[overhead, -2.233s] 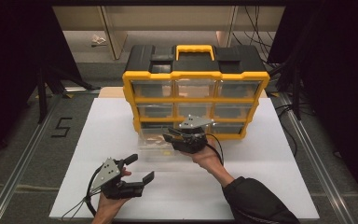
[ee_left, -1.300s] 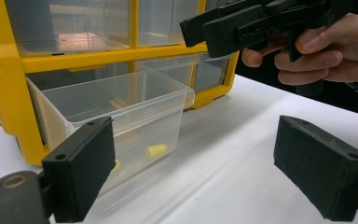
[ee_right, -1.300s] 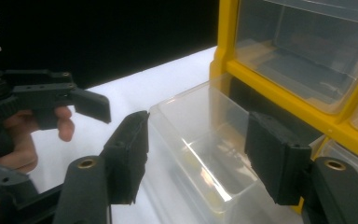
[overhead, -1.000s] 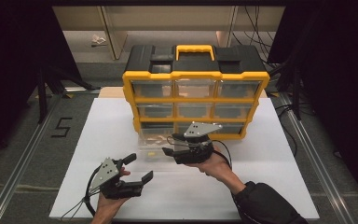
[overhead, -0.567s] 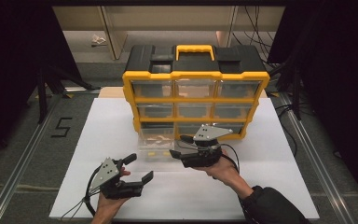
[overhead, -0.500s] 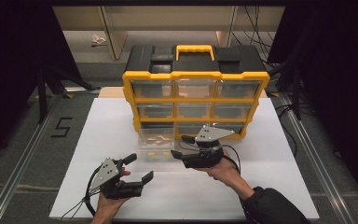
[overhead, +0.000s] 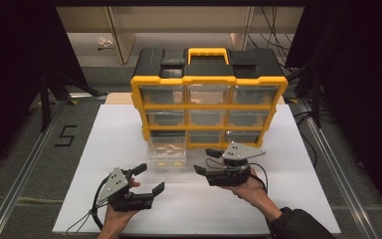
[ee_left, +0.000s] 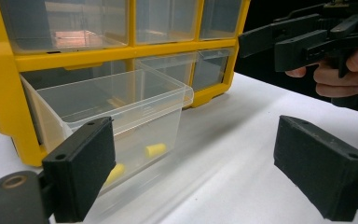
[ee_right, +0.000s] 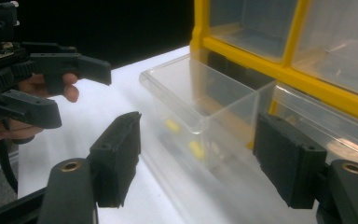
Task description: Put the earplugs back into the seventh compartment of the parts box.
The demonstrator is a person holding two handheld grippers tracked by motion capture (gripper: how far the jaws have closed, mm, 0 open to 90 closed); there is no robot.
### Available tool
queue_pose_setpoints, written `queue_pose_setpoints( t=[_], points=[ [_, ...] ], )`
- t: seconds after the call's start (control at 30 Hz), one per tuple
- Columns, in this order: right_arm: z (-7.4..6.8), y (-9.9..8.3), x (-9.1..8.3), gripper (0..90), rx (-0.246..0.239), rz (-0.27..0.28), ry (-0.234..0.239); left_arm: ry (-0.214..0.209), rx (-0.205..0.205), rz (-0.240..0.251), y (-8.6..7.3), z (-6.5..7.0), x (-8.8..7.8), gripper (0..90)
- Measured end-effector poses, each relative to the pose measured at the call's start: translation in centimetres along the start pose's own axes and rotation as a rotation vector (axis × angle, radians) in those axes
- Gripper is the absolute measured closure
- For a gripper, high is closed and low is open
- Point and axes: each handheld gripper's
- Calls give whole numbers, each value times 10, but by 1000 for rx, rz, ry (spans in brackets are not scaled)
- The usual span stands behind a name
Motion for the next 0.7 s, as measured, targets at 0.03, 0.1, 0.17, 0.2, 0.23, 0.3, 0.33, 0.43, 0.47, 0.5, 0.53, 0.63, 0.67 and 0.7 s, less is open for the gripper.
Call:
queue_pose_setpoints(
  t=[0.03,0.1,0.17,0.2,0.23,0.3,0.33,0.43,0.47,0.5,0.53,0.63,0.67,0.7],
  points=[
    [1,-1,-2,323,5,3,-2,1,-1,1,0,0,0,122],
    [1,-4,-5,318,4,12,-13,1,-1,2,0,0,-1,122],
    [2,-6,-8,314,9,24,-20,0,3,1,0,1,-1,122],
    [3,-7,-10,314,11,31,-24,0,4,1,0,1,-2,122],
    [3,-8,-13,313,15,41,-34,-1,3,2,0,1,-2,122],
    [3,-9,-16,310,22,55,-39,-1,6,3,0,2,-3,122],
    [3,-10,-18,310,21,61,-44,-1,5,6,0,2,-4,122],
    [3,-12,-23,309,23,73,-55,-1,3,8,0,2,-4,122],
    [2,-14,-25,309,21,79,-58,-1,4,7,0,2,-4,122],
    [2,-15,-26,309,21,81,-62,-1,5,7,0,2,-4,122],
    [2,-17,-28,309,21,82,-65,-1,6,6,0,2,-4,122],
    [3,-22,-30,309,29,81,-72,-1,4,8,0,2,-4,122],
    [3,-22,-30,309,29,81,-72,0,5,8,0,2,-4,122],
    [4,-23,-31,309,31,80,-74,-1,5,8,0,2,-4,122]
  ],
)
Point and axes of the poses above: each handheld gripper's, and its own axes: x roughly forward along the jaws, y roughly out of its top, z roughly to its right, and after that the axes turned 3 degrees about -z, right-handed
